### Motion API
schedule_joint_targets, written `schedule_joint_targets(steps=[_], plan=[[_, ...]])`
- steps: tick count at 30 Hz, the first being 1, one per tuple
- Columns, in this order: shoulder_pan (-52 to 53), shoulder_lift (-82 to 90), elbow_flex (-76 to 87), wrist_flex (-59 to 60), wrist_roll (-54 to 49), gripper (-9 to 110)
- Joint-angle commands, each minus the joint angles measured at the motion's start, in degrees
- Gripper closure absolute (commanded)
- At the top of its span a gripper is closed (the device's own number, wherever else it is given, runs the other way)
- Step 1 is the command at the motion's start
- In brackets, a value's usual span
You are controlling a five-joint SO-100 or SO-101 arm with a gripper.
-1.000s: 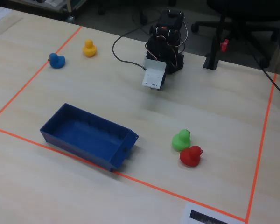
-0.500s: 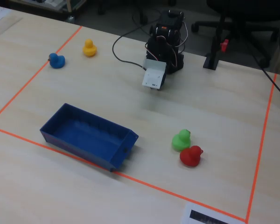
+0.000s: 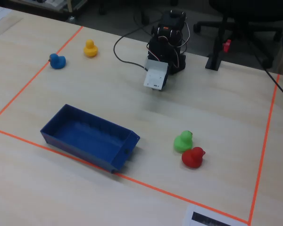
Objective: Grasp green duck and put it into box.
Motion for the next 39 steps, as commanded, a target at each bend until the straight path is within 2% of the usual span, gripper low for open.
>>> schedule_joint_targets(steps=[1,7,19,29,33,39], plan=[[0.4,0.0,-0.1,1.8,0.1,95],[0.4,0.0,-0.1,1.8,0.1,94],[0.1,-2.6,-3.1,-2.9,-1.2,101],[-4.7,-36.0,-35.4,-7.6,-1.4,100],[-6.9,-47.2,-48.3,-6.1,-3.9,94],[-7.7,-54.4,-57.7,-1.8,-11.4,85]])
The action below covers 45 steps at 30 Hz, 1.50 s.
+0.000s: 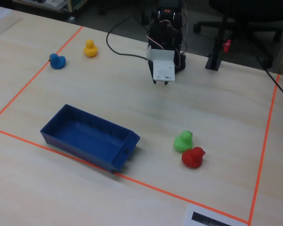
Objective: Grasp green duck and put it into box.
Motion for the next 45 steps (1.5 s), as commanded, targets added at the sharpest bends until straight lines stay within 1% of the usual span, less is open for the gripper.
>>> schedule_joint_targets(steps=[1,5,9,17,27,37,45], plan=[[0.0,-2.2,-7.2,2.4,-5.9,84],[0.0,-2.5,-8.0,1.1,-6.7,79],[-3.4,-6.1,-7.8,-3.0,-6.4,77],[-7.6,-22.2,-11.9,-15.8,-5.8,73],[-8.8,-41.6,-25.8,-22.0,-5.2,69],[-12.5,-55.5,-39.6,-21.7,0.4,70],[-15.0,-62.0,-46.0,-20.6,3.6,71]])
